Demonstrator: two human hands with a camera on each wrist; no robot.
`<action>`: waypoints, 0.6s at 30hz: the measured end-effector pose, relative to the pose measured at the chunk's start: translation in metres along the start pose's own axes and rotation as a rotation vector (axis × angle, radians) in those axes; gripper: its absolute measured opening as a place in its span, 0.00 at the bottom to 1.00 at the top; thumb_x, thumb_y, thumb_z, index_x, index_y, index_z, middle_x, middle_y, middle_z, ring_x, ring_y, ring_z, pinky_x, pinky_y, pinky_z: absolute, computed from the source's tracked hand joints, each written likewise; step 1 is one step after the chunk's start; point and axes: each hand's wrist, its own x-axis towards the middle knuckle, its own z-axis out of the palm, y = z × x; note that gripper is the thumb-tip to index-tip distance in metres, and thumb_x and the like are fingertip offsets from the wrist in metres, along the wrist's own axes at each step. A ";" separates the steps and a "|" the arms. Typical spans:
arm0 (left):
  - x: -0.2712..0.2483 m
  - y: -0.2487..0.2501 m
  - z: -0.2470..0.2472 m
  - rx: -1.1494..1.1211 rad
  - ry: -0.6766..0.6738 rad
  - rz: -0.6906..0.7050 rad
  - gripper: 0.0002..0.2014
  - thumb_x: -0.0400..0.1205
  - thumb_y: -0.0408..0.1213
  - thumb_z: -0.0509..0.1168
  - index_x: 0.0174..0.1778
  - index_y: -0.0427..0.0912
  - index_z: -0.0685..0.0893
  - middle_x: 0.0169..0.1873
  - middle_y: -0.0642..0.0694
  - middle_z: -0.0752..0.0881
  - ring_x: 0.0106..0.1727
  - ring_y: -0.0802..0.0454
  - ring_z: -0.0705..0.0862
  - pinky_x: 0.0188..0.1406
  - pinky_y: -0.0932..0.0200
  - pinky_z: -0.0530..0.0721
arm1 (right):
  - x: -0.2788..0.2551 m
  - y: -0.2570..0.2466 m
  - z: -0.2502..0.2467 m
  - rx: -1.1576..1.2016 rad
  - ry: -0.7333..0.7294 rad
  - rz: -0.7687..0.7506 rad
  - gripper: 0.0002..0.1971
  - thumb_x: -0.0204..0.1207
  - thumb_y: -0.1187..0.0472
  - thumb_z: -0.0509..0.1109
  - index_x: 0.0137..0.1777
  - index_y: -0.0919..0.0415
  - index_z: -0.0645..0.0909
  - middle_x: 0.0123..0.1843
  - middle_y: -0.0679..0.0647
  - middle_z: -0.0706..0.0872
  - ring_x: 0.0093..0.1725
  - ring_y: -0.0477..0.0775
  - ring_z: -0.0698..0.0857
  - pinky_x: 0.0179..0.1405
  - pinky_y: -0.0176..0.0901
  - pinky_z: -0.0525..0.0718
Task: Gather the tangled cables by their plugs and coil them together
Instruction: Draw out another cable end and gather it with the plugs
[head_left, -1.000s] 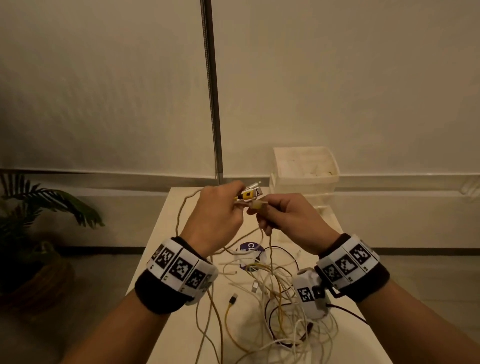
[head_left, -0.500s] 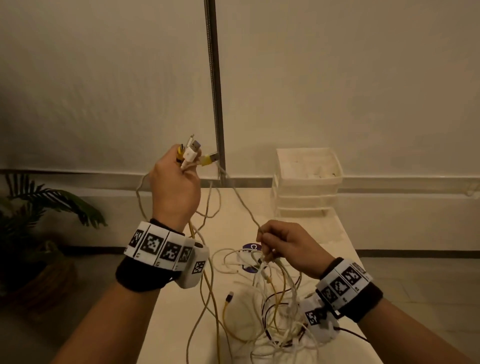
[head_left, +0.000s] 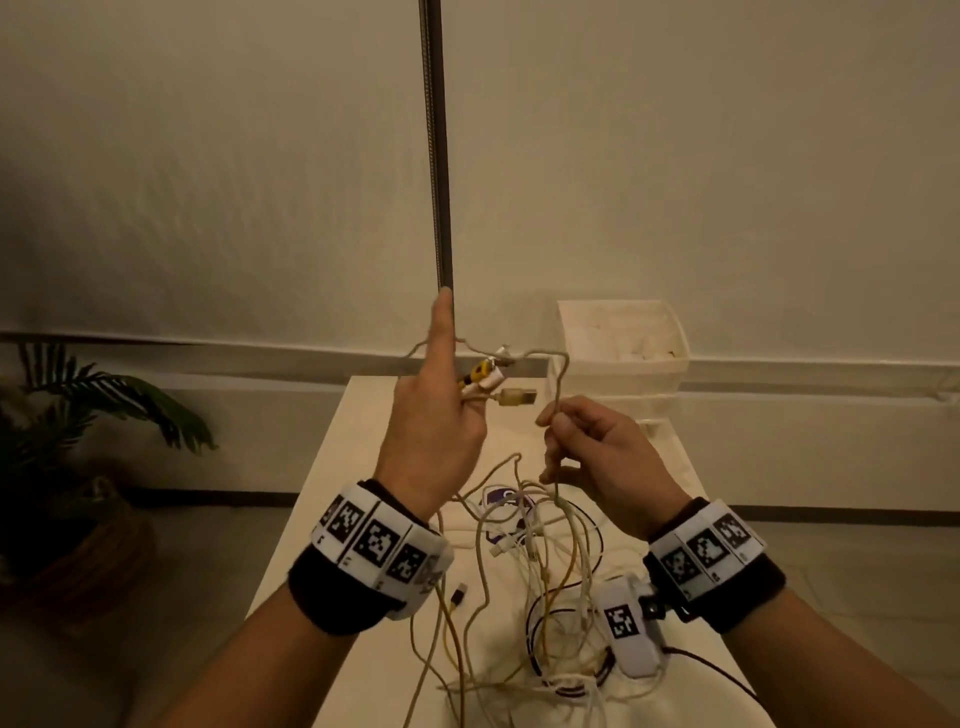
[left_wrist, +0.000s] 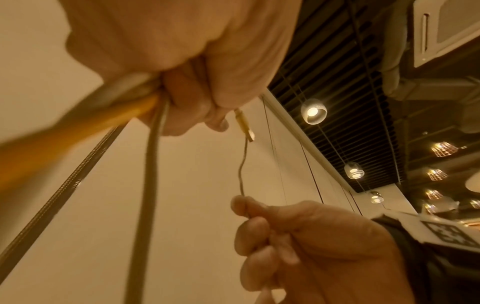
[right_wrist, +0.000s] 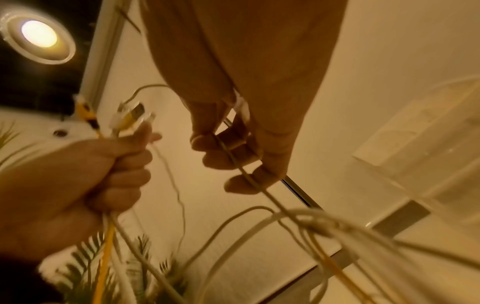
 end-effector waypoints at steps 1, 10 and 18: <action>0.002 -0.001 -0.002 -0.006 0.010 -0.023 0.43 0.82 0.28 0.64 0.86 0.57 0.46 0.32 0.49 0.82 0.31 0.56 0.80 0.36 0.56 0.81 | 0.000 0.000 -0.001 -0.011 0.020 -0.010 0.09 0.84 0.67 0.61 0.50 0.66 0.83 0.32 0.57 0.78 0.32 0.57 0.77 0.36 0.53 0.82; 0.012 -0.011 -0.027 0.244 -0.337 -0.065 0.24 0.83 0.38 0.66 0.73 0.54 0.67 0.59 0.45 0.87 0.52 0.47 0.85 0.49 0.48 0.85 | 0.009 -0.009 -0.011 0.320 0.293 0.136 0.09 0.85 0.65 0.60 0.47 0.65 0.81 0.28 0.54 0.73 0.21 0.47 0.64 0.20 0.38 0.63; 0.004 -0.012 -0.040 0.164 -0.316 -0.089 0.20 0.83 0.37 0.67 0.67 0.50 0.68 0.36 0.49 0.85 0.32 0.54 0.84 0.28 0.61 0.82 | 0.016 -0.010 -0.034 0.349 0.498 0.140 0.04 0.79 0.66 0.65 0.45 0.64 0.80 0.25 0.54 0.71 0.20 0.48 0.63 0.18 0.39 0.60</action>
